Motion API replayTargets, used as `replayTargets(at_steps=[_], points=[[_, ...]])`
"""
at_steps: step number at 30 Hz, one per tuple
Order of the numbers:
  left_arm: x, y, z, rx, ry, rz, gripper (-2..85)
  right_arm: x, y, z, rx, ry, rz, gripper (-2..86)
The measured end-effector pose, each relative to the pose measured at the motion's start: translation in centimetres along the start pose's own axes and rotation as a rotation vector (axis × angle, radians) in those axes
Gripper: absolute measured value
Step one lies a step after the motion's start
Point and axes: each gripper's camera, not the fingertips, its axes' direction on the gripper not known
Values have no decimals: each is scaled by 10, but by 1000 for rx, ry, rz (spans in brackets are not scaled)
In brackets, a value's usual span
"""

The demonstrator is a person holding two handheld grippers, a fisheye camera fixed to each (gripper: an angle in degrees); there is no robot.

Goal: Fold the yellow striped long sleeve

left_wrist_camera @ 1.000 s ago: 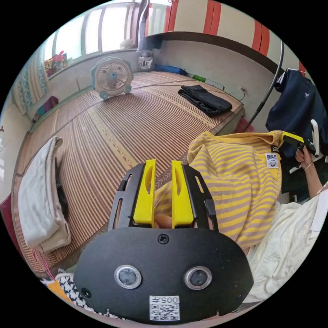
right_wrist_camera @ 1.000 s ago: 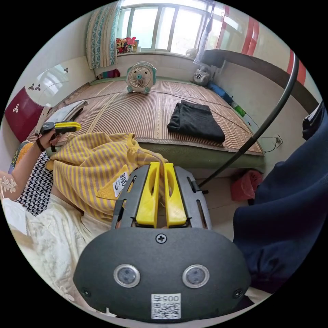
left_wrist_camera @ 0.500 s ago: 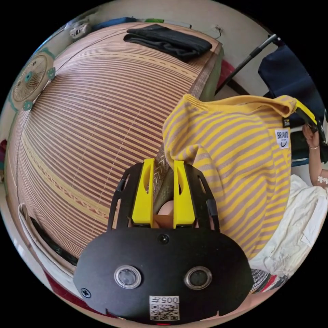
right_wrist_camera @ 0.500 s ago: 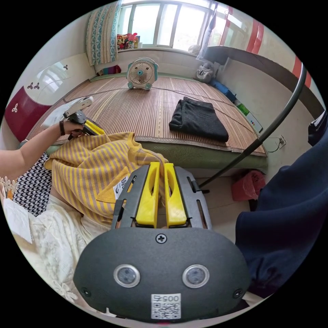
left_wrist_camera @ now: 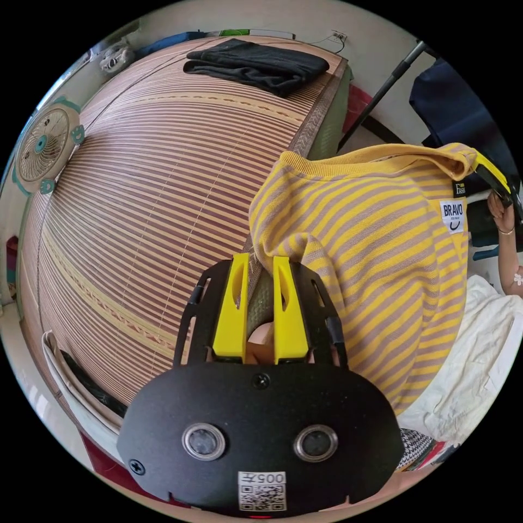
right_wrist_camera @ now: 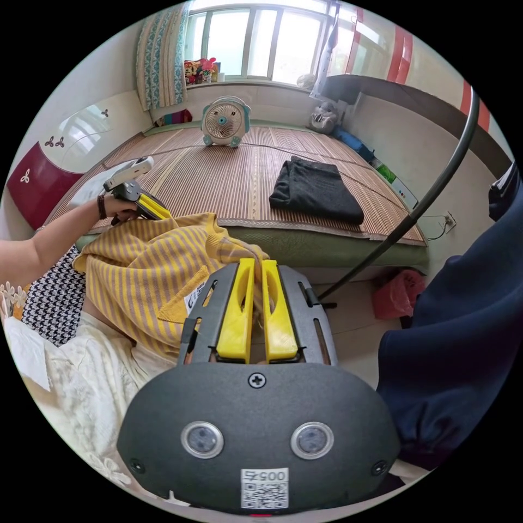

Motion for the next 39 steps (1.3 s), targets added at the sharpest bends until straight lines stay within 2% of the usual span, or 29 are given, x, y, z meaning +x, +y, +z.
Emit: replayTargets(at_steps=[3,8,11,18,21,28,34,39], points=[[14,-12,0,-14,2,8,87,-2,5,0,-2,-1,15,-11],[67,-29,16,-135,-180,93,87,-9,17,-3,-1,14,12,-11],[89,-25,14,-141,-249,91,72,-12,26,-8,4,12,23,-11],[123,6,-13,-77,-225,59,12,-25,56,-36,47,37,19,-11],[133,39,-50,66,-233,-45,7,-29,70,-53,84,53,17,-11],[163,182,-196,563,-335,-343,3,-35,76,-108,271,126,-22,-12],[229,325,-345,986,-502,-573,1,-46,53,-201,612,122,-53,-13],[314,432,-445,1315,-624,-626,1,-78,45,-298,914,219,-115,-14]])
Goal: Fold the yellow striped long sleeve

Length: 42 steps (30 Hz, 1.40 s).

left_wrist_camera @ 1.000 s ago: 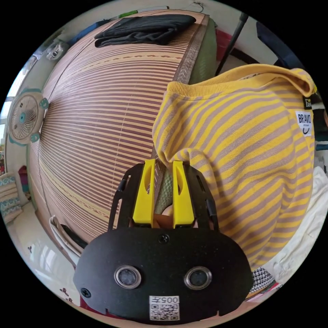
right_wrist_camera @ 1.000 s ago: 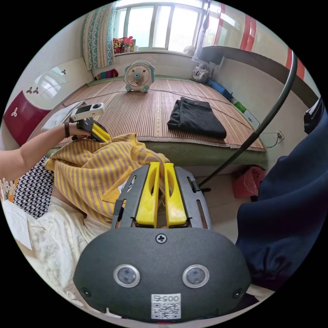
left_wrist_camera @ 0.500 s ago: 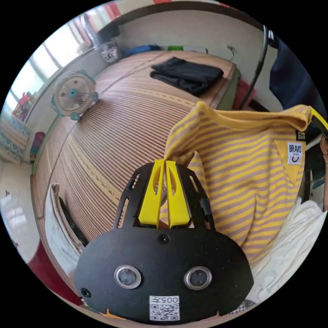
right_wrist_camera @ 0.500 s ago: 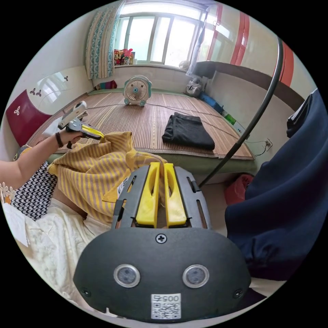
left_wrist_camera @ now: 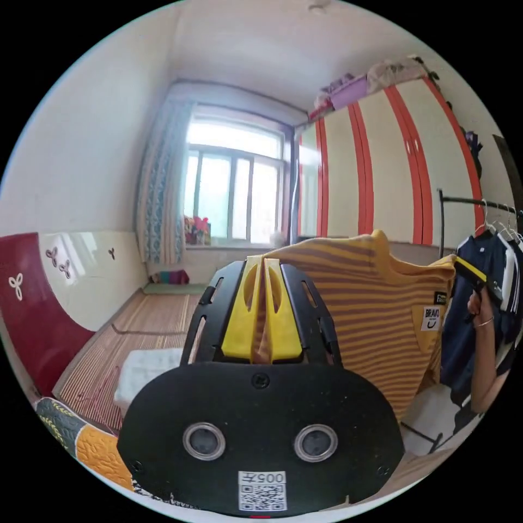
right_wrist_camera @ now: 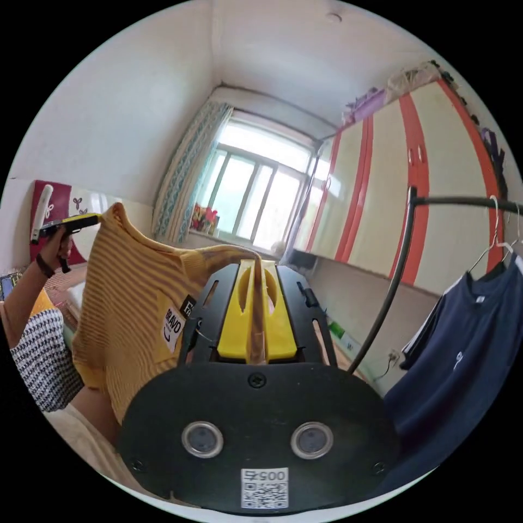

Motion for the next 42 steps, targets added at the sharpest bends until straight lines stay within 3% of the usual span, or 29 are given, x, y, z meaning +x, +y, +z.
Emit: replayTargets(at_steps=[8,15,21,33,42], points=[[50,-71,-221,437,-112,67,0,33,-60,-99,304,30,119,-15],[100,-75,-314,566,-253,164,1,45,-67,-151,429,66,143,-15],[89,-63,-307,444,-236,153,0,35,-48,-129,388,31,113,-16],[29,38,-145,2,-327,71,0,-22,45,52,-55,-92,99,-14],[-20,121,-38,-208,-381,-42,0,-58,104,159,-194,-158,109,-14]])
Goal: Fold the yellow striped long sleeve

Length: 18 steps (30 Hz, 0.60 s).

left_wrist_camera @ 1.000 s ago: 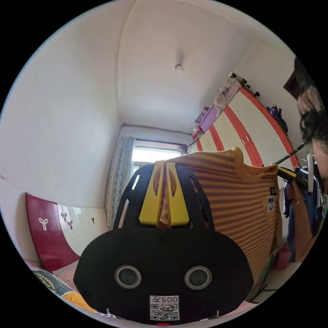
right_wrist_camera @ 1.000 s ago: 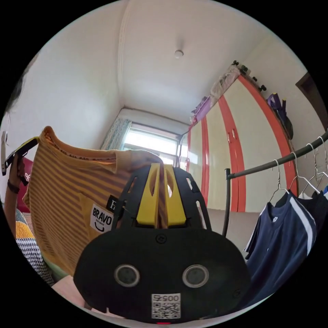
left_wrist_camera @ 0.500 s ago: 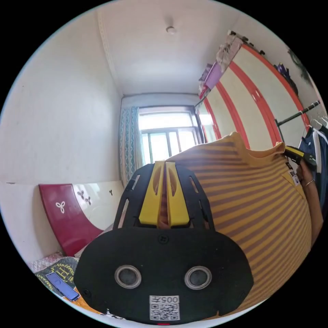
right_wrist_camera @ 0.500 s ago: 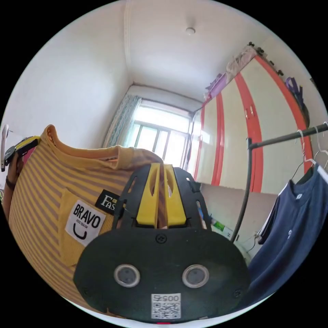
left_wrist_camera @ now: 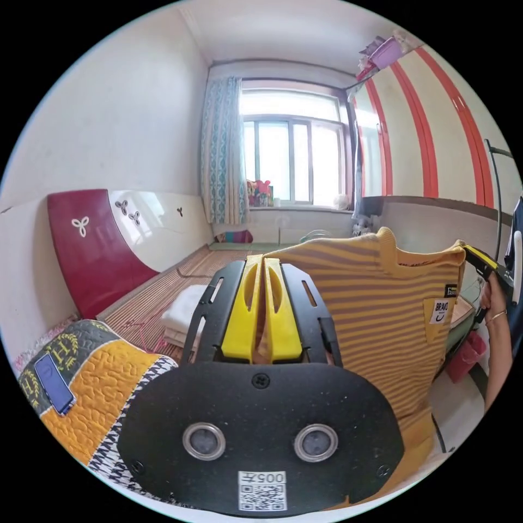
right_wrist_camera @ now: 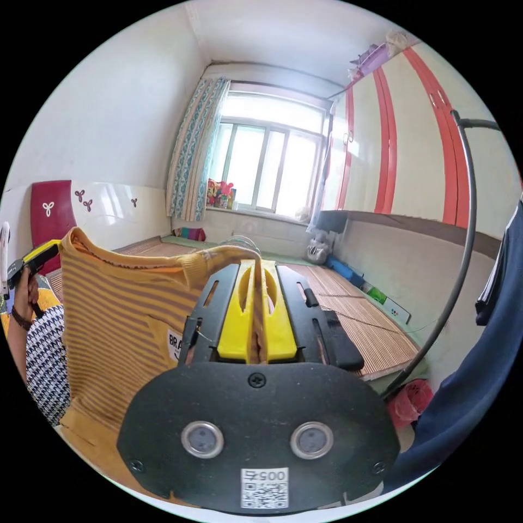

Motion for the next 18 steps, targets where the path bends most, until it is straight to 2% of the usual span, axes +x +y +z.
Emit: replayTargets(at_steps=[7,10,12,13,15,16,18], points=[[-1,-34,107,-5,14,22,1,9,-32,95,-6,21,-13,-14],[-6,-69,175,7,44,-11,5,16,-68,166,-32,8,-19,-14],[-6,-88,227,2,46,-16,11,16,-93,249,-91,16,-35,-10],[-4,-98,268,-39,44,-3,19,15,-97,273,-117,16,-36,-8],[-1,-107,335,-160,35,-3,51,9,-101,376,-301,12,-58,8],[0,-105,374,-246,30,-23,76,9,-97,401,-353,8,-41,13],[2,-94,420,-431,61,-34,97,7,-65,477,-598,-31,19,28]])
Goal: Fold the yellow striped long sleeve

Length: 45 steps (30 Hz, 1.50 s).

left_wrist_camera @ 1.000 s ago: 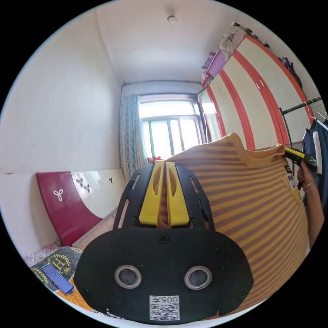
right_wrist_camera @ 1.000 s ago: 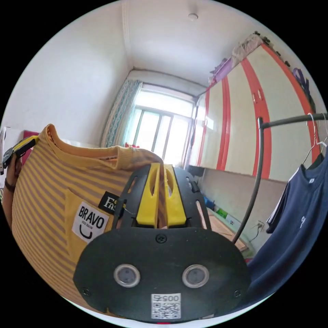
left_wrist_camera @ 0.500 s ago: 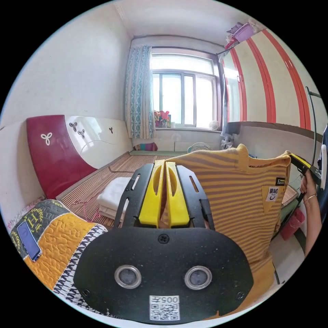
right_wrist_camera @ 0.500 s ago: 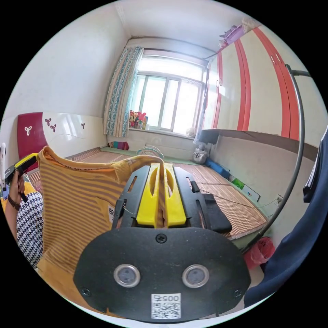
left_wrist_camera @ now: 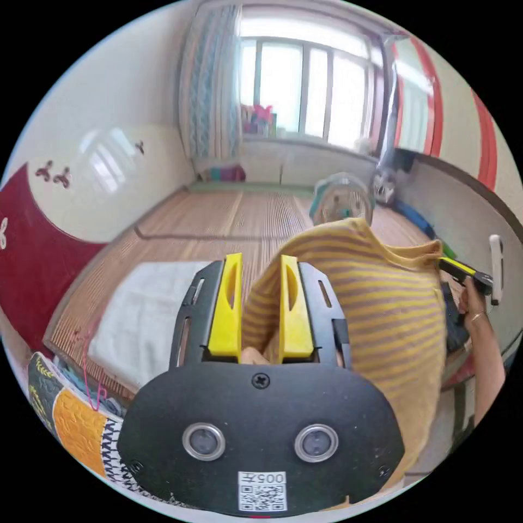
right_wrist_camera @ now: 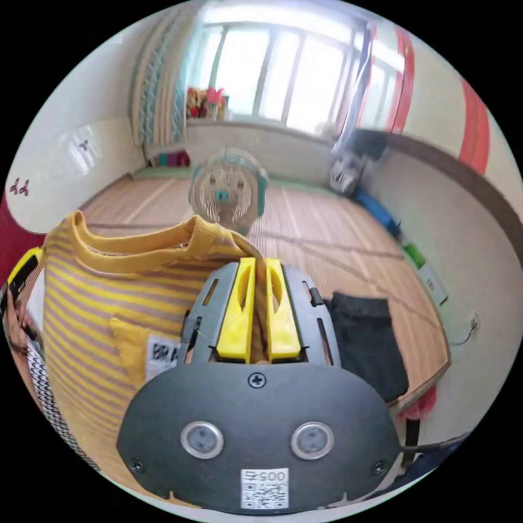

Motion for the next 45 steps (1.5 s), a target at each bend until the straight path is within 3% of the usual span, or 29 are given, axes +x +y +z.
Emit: replayTargets(at_steps=[2,7,12,18,25,34,45], points=[[3,25,24,-105,136,33,92,-4,18,33,-93,-45,-32,34],[16,127,20,-207,159,180,82,-12,134,37,-166,-115,-167,39],[5,195,-16,-251,234,190,81,7,250,-36,-134,-244,-200,39],[7,232,-55,-203,344,145,95,10,324,-103,-46,-254,-202,35],[46,240,-68,-192,332,351,105,-4,342,-131,36,-340,-265,72],[43,274,-78,-205,298,372,109,-14,358,-120,17,-247,-323,89],[42,302,-81,-249,238,519,106,-17,371,-95,-21,-141,-230,87]])
